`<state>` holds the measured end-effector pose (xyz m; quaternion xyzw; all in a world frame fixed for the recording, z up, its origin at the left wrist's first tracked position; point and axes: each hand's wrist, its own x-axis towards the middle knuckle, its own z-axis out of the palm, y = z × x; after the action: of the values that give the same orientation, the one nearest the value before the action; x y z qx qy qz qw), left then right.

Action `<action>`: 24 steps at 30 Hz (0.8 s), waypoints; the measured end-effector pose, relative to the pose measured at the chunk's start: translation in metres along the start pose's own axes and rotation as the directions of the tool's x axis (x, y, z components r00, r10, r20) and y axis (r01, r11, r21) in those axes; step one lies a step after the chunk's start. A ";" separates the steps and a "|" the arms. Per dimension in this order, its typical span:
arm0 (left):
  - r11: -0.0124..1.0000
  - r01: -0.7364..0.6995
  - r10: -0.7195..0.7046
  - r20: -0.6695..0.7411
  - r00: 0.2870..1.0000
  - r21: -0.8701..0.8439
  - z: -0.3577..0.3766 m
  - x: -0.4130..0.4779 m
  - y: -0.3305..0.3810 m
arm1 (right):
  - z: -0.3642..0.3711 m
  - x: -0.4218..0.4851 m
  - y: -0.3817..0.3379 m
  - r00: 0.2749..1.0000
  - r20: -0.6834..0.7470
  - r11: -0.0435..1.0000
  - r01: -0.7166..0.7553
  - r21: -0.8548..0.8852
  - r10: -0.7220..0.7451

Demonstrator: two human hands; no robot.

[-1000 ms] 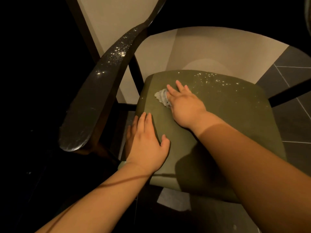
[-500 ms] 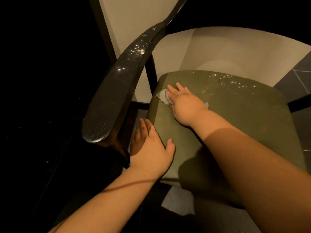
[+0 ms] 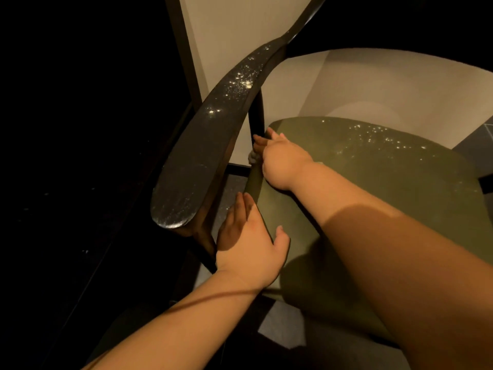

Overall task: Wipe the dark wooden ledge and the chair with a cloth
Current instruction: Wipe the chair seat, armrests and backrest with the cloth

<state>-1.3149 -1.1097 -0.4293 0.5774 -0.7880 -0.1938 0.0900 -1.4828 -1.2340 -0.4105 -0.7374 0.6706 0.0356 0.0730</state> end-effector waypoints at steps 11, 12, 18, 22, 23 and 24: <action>0.998 -0.046 0.046 0.016 0.999 -0.046 0.001 -0.001 -0.006 | 0.009 -0.034 -0.010 0.978 0.035 0.978 0.207 -0.040 -0.205; 0.998 -0.050 0.051 0.030 0.998 -0.040 -0.001 -0.002 -0.006 | 0.003 -0.024 -0.008 0.985 0.045 0.984 0.169 -0.059 -0.167; 0.989 -0.145 0.144 0.083 0.986 0.010 -0.005 -0.014 -0.014 | 0.012 -0.053 -0.017 0.987 -0.032 0.970 0.164 0.180 -0.161; 0.953 -0.287 0.278 0.097 0.956 0.100 0.003 -0.033 -0.033 | 0.013 -0.114 -0.026 0.982 0.041 0.965 0.172 0.196 -0.184; 0.941 -0.314 0.303 0.100 0.948 0.130 0.004 -0.035 -0.037 | 0.009 -0.125 -0.025 0.987 0.060 0.976 0.138 0.168 -0.150; 0.931 -0.334 0.321 0.100 0.942 0.150 0.005 -0.037 -0.039 | 0.003 -0.133 -0.024 0.992 0.063 0.985 0.103 0.139 -0.112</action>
<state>-1.2706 -1.0835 -0.4466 0.4359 -0.8893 -0.1312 0.0439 -1.4722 -1.1005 -0.3920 -0.7641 0.6277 0.0120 0.1486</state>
